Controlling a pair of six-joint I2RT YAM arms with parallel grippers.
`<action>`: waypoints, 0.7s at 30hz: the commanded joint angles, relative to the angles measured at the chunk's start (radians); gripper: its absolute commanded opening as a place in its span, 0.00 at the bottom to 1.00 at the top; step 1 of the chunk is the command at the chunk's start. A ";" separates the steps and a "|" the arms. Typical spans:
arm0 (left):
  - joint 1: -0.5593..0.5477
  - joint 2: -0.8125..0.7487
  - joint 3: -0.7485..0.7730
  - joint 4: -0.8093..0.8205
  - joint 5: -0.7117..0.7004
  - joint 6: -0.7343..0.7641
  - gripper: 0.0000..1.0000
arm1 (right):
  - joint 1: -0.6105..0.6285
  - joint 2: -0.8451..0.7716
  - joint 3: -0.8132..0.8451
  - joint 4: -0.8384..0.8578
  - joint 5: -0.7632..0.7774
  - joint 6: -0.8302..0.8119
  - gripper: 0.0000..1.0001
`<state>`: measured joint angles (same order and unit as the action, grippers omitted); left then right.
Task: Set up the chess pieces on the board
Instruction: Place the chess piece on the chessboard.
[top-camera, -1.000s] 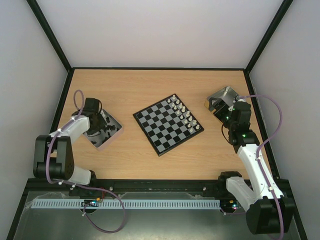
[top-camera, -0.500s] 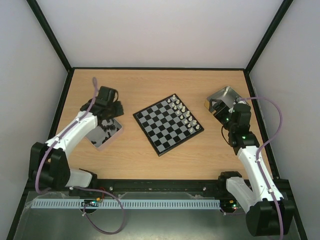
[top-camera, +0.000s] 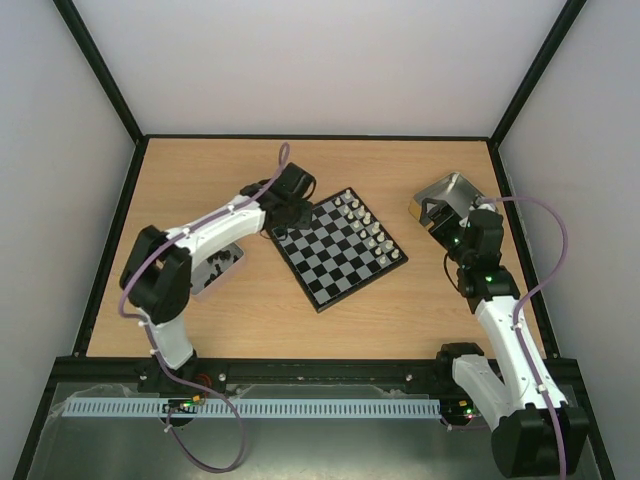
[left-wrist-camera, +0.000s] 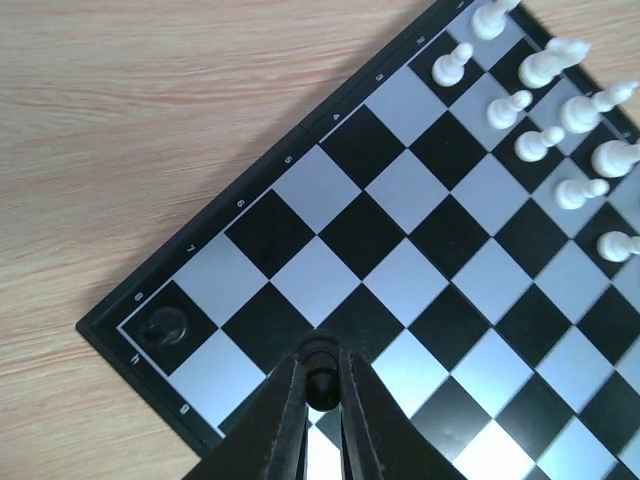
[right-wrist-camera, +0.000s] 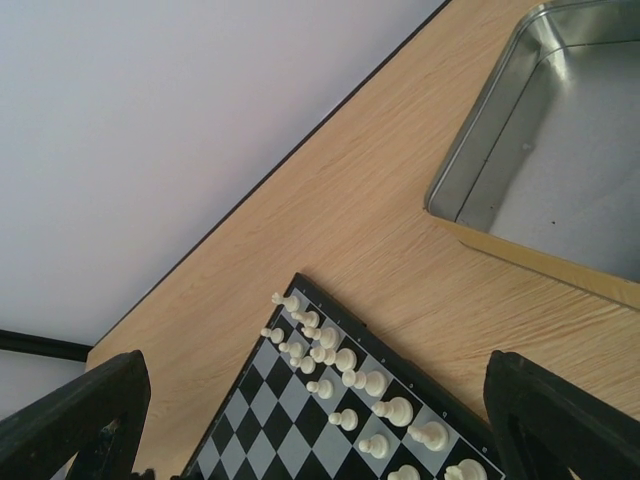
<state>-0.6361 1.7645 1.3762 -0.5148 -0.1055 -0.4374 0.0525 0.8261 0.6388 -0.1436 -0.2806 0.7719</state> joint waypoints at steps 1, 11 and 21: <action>0.001 0.094 0.078 -0.081 -0.023 0.016 0.11 | -0.002 -0.021 -0.024 0.008 0.028 0.002 0.90; 0.051 0.211 0.155 -0.137 -0.013 -0.001 0.11 | -0.002 -0.016 -0.026 0.010 0.033 0.002 0.90; 0.073 0.266 0.176 -0.162 -0.005 0.006 0.11 | -0.002 -0.010 -0.028 0.015 0.031 0.001 0.90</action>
<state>-0.5575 2.0010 1.5257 -0.6338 -0.1120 -0.4339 0.0525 0.8181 0.6186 -0.1440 -0.2687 0.7719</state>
